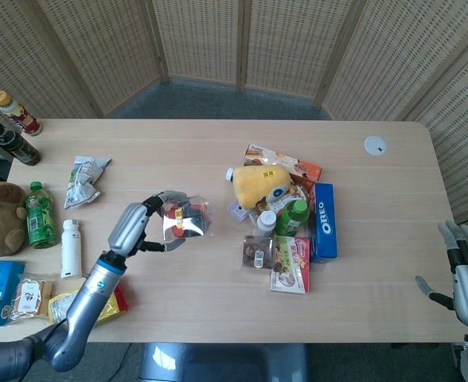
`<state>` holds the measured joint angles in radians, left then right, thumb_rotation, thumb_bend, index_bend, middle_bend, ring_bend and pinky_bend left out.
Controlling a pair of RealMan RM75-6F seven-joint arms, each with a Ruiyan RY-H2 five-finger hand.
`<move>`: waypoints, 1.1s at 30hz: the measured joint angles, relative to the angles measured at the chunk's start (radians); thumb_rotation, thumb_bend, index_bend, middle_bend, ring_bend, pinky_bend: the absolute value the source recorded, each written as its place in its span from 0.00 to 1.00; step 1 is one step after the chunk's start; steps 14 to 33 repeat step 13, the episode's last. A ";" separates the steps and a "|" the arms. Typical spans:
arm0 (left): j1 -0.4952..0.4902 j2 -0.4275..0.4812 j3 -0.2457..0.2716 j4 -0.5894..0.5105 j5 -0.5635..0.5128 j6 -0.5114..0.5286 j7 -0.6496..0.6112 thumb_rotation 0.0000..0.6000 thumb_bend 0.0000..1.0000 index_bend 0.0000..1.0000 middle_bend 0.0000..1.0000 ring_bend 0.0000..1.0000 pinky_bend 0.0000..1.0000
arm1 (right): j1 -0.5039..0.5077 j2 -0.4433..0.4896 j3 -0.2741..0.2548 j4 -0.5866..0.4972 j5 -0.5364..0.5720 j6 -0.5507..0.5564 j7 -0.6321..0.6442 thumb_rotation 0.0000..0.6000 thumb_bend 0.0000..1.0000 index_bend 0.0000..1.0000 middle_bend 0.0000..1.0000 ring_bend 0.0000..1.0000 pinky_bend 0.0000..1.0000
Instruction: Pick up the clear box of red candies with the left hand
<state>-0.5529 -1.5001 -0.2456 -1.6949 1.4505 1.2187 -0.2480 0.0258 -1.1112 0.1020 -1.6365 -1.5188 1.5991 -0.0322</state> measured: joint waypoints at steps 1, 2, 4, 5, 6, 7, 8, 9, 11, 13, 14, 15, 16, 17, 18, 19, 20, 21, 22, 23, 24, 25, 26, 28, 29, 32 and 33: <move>0.000 0.009 -0.007 -0.016 0.002 0.007 0.004 1.00 0.28 0.31 0.33 0.49 0.48 | -0.001 -0.001 0.000 0.003 0.000 0.001 0.004 0.98 0.20 0.00 0.01 0.00 0.00; -0.001 0.018 -0.017 -0.037 0.005 0.016 0.009 1.00 0.28 0.31 0.33 0.49 0.48 | -0.003 -0.002 -0.001 0.007 0.001 0.003 0.009 0.98 0.20 0.00 0.01 0.00 0.00; -0.003 0.033 -0.032 -0.070 0.008 0.028 0.017 1.00 0.28 0.31 0.33 0.49 0.48 | -0.006 -0.004 -0.002 0.013 0.001 0.005 0.016 0.98 0.20 0.00 0.01 0.00 0.00; -0.004 0.044 -0.041 -0.093 0.009 0.034 0.025 1.00 0.28 0.31 0.33 0.49 0.48 | -0.007 -0.006 -0.002 0.017 0.001 0.006 0.022 0.98 0.20 0.00 0.01 0.00 0.00; -0.005 0.051 -0.047 -0.108 0.008 0.037 0.035 1.00 0.28 0.31 0.33 0.49 0.48 | -0.008 -0.007 -0.003 0.021 0.001 0.007 0.026 0.98 0.20 0.00 0.01 0.00 0.00; -0.007 0.058 -0.053 -0.120 0.007 0.040 0.046 1.00 0.28 0.31 0.33 0.49 0.48 | -0.009 -0.009 -0.003 0.025 0.001 0.008 0.031 0.98 0.20 0.00 0.01 0.00 0.00; -0.010 0.066 -0.059 -0.135 0.005 0.043 0.062 1.00 0.28 0.31 0.33 0.49 0.48 | -0.010 -0.012 -0.004 0.030 0.001 0.010 0.036 0.98 0.20 0.00 0.01 0.00 0.00; -0.012 0.071 -0.063 -0.146 0.003 0.046 0.073 1.00 0.28 0.31 0.33 0.49 0.48 | -0.011 -0.014 -0.004 0.034 0.001 0.010 0.041 0.98 0.20 0.00 0.01 0.00 0.00; -0.015 0.078 -0.070 -0.163 0.001 0.056 0.089 1.00 0.28 0.31 0.34 0.49 0.48 | -0.013 -0.019 -0.005 0.043 0.003 0.011 0.049 0.98 0.20 0.00 0.01 0.00 0.00; -0.017 0.080 -0.071 -0.166 -0.001 0.062 0.099 1.00 0.28 0.31 0.34 0.49 0.48 | -0.014 -0.022 -0.005 0.050 0.005 0.010 0.055 0.98 0.20 0.00 0.01 0.00 0.00; -0.017 0.080 -0.071 -0.166 -0.001 0.062 0.099 1.00 0.28 0.31 0.34 0.49 0.48 | -0.014 -0.022 -0.005 0.050 0.005 0.010 0.055 0.98 0.20 0.00 0.01 0.00 0.00; -0.017 0.080 -0.071 -0.166 -0.001 0.062 0.099 1.00 0.28 0.31 0.34 0.49 0.48 | -0.014 -0.022 -0.005 0.050 0.005 0.010 0.055 0.98 0.20 0.00 0.01 0.00 0.00; -0.017 0.080 -0.071 -0.166 -0.001 0.062 0.099 1.00 0.28 0.31 0.34 0.49 0.48 | -0.014 -0.022 -0.005 0.050 0.005 0.010 0.055 0.98 0.20 0.00 0.01 0.00 0.00; -0.017 0.080 -0.071 -0.166 -0.001 0.062 0.099 1.00 0.28 0.31 0.34 0.49 0.48 | -0.014 -0.022 -0.005 0.050 0.005 0.010 0.055 0.98 0.20 0.00 0.01 0.00 0.00; -0.017 0.080 -0.071 -0.166 -0.001 0.062 0.099 1.00 0.28 0.31 0.34 0.49 0.48 | -0.014 -0.022 -0.005 0.050 0.005 0.010 0.055 0.98 0.20 0.00 0.01 0.00 0.00; -0.017 0.080 -0.071 -0.166 -0.001 0.062 0.099 1.00 0.28 0.31 0.34 0.49 0.48 | -0.014 -0.022 -0.005 0.050 0.005 0.010 0.055 0.98 0.20 0.00 0.01 0.00 0.00; -0.017 0.080 -0.071 -0.166 -0.001 0.062 0.099 1.00 0.28 0.31 0.34 0.49 0.48 | -0.014 -0.022 -0.005 0.050 0.005 0.010 0.055 0.98 0.20 0.00 0.01 0.00 0.00; -0.017 0.080 -0.071 -0.166 -0.001 0.062 0.099 1.00 0.28 0.31 0.34 0.49 0.48 | -0.014 -0.022 -0.005 0.050 0.005 0.010 0.055 0.98 0.20 0.00 0.01 0.00 0.00; -0.017 0.080 -0.071 -0.166 -0.001 0.062 0.099 1.00 0.28 0.31 0.34 0.49 0.48 | -0.014 -0.022 -0.005 0.050 0.005 0.010 0.055 0.98 0.20 0.00 0.01 0.00 0.00; -0.017 0.080 -0.071 -0.166 -0.001 0.062 0.099 1.00 0.28 0.31 0.34 0.49 0.48 | -0.014 -0.022 -0.005 0.050 0.005 0.010 0.055 0.98 0.20 0.00 0.01 0.00 0.00; -0.017 0.080 -0.071 -0.166 -0.001 0.062 0.099 1.00 0.28 0.31 0.34 0.49 0.48 | -0.014 -0.022 -0.005 0.050 0.005 0.010 0.055 0.98 0.20 0.00 0.01 0.00 0.00; -0.017 0.080 -0.071 -0.166 -0.001 0.062 0.099 1.00 0.28 0.31 0.34 0.49 0.48 | -0.014 -0.022 -0.005 0.050 0.005 0.010 0.055 0.98 0.20 0.00 0.01 0.00 0.00; -0.017 0.080 -0.071 -0.166 -0.001 0.062 0.099 1.00 0.28 0.31 0.34 0.49 0.48 | -0.014 -0.022 -0.005 0.050 0.005 0.010 0.055 0.98 0.20 0.00 0.01 0.00 0.00; -0.017 0.080 -0.071 -0.166 -0.001 0.062 0.099 1.00 0.28 0.31 0.34 0.49 0.48 | -0.014 -0.022 -0.005 0.050 0.005 0.010 0.055 0.98 0.20 0.00 0.01 0.00 0.00; -0.017 0.080 -0.071 -0.166 -0.001 0.062 0.099 1.00 0.28 0.31 0.34 0.49 0.48 | -0.014 -0.022 -0.005 0.050 0.005 0.010 0.055 0.98 0.20 0.00 0.01 0.00 0.00; -0.017 0.080 -0.071 -0.166 -0.001 0.062 0.099 1.00 0.28 0.31 0.34 0.49 0.48 | -0.014 -0.022 -0.005 0.050 0.005 0.010 0.055 0.98 0.20 0.00 0.01 0.00 0.00; -0.017 0.080 -0.071 -0.166 -0.001 0.062 0.099 1.00 0.28 0.31 0.34 0.49 0.48 | -0.014 -0.022 -0.005 0.050 0.005 0.010 0.055 0.98 0.20 0.00 0.01 0.00 0.00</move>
